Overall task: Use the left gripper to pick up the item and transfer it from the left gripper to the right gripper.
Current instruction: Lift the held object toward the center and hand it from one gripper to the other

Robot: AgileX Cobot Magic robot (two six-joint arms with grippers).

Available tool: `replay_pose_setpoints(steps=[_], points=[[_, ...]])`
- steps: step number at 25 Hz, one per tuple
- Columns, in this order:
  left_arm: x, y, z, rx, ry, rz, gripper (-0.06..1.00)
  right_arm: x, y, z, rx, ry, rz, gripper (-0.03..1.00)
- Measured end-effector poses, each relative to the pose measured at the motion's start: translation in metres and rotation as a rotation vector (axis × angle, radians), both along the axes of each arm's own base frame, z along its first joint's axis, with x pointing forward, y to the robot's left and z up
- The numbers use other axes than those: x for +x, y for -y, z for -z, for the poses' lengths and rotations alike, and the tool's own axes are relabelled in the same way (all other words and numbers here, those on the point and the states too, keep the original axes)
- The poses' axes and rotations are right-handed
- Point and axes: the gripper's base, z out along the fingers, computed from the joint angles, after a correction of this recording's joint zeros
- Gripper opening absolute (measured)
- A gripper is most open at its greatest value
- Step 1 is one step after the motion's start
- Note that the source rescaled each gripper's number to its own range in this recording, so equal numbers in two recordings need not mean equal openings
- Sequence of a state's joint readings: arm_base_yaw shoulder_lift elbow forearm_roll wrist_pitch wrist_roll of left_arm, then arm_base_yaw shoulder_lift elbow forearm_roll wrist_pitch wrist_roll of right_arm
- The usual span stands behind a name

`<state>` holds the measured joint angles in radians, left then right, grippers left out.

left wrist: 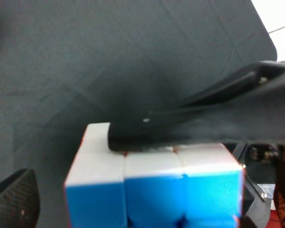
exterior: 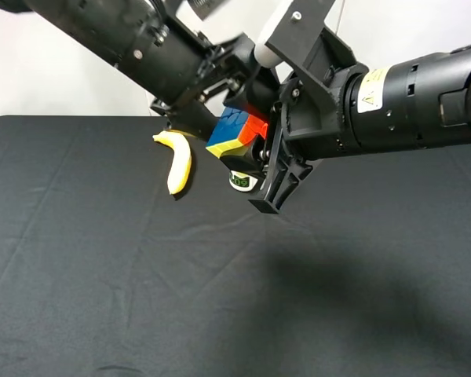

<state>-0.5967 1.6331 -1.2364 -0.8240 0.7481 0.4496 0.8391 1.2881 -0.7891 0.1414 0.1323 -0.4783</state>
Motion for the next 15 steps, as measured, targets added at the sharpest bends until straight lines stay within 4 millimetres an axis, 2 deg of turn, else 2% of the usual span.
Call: replay_pose_setpoints(steps=[8,15], points=[[-0.004,-0.036,-0.029,0.044,0.047,-0.046,0.97,0.000,0.000,0.000,0.000,0.000,0.000,0.04],[-0.027,-0.071,-0.063,0.102,0.127,-0.053,0.97,0.000,0.000,0.000,0.000,0.000,0.000,0.04]])
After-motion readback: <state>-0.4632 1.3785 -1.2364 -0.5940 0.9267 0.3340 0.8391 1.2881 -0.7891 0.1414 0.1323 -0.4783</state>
